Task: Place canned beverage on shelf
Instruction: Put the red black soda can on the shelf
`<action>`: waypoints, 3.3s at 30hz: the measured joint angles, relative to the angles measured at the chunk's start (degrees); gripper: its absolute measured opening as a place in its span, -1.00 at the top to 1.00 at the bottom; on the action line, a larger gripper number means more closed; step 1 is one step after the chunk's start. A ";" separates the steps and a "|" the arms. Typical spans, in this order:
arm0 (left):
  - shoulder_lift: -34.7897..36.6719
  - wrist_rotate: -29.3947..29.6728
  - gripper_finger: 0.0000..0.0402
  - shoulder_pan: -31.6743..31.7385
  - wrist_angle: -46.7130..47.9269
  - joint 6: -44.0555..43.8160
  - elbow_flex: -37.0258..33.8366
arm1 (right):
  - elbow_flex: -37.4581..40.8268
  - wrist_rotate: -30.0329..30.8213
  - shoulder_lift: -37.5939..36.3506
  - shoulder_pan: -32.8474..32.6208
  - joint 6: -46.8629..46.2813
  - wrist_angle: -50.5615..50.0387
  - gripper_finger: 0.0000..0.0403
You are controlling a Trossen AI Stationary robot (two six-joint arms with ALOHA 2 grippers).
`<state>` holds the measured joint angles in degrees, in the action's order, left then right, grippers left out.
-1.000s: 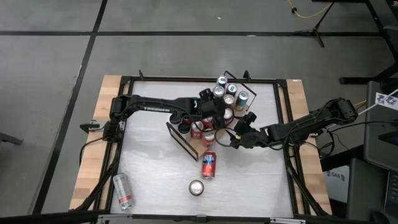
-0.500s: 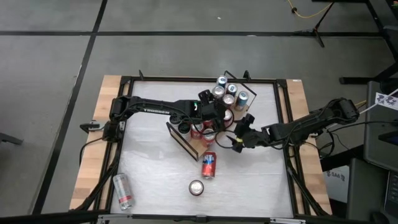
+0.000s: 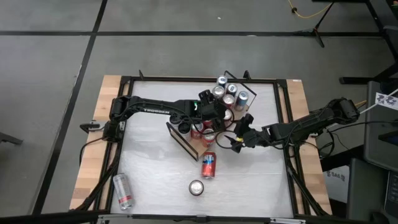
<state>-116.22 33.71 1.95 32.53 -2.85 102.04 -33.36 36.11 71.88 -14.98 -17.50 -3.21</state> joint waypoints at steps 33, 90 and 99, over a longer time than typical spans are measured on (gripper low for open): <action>-0.04 0.15 -0.63 -1.47 -2.56 0.15 -0.09 | 0.00 -8.16 -6.60 -0.04 3.81 -4.58 -0.78; 6.88 7.22 -0.63 -1.68 7.58 -0.02 -0.07 | 0.00 -3.49 -11.91 -0.04 4.16 -10.48 -0.78; 16.10 6.95 -0.63 -5.65 21.68 -4.05 -0.04 | 0.20 -12.65 -6.52 -0.04 2.56 -9.41 -0.78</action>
<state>-100.13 40.66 -3.69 54.22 -6.90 102.00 -33.17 23.46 65.35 -15.02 -14.94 -12.62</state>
